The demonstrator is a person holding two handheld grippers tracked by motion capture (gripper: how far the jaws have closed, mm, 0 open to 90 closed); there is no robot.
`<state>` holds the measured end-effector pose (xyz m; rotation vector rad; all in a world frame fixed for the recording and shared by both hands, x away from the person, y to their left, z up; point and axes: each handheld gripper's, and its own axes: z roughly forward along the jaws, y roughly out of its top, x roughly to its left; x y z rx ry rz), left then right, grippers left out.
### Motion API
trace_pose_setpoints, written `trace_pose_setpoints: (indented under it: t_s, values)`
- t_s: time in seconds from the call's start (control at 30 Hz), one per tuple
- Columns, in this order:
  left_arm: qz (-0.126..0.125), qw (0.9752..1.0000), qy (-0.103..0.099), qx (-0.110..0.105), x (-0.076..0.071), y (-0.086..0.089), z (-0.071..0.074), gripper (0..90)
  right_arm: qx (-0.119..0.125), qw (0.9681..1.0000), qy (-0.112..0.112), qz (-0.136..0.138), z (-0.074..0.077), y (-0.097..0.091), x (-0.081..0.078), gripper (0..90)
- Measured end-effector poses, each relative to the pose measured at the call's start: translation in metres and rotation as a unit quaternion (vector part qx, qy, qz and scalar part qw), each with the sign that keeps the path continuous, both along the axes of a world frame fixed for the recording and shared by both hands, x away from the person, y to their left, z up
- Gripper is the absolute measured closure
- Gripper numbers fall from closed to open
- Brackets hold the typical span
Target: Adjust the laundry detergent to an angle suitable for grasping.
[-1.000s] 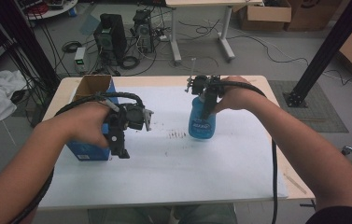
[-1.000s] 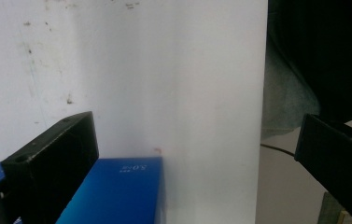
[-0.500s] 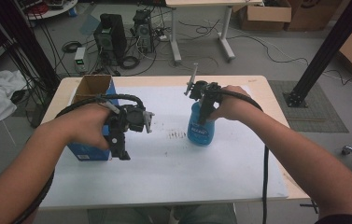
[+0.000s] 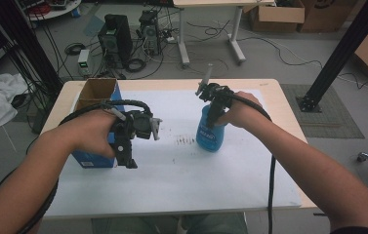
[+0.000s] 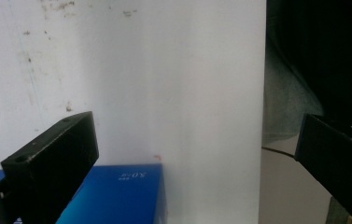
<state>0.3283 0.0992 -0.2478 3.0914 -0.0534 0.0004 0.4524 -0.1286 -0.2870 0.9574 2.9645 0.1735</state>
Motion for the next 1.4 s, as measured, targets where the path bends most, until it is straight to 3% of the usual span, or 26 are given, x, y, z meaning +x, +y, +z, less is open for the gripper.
trace_pose_setpoints:
  t_s: [0.17,0.67,1.4]
  values:
    - [-0.002,1.0000,0.002,0.007,0.000,-0.001,-0.002,0.0,-0.001,0.9998,0.004,-0.020,-0.001,-0.005,0.003,40.1]
    - [-0.003,1.0000,0.003,0.006,-0.001,-0.003,-0.004,0.1,-0.016,0.9998,-0.010,0.005,-0.014,0.009,-0.010,40.1]
    - [0.003,1.0000,0.007,0.002,0.000,0.004,-0.008,0.0,-0.021,0.9995,-0.017,0.017,-0.014,0.010,-0.013,39.1]
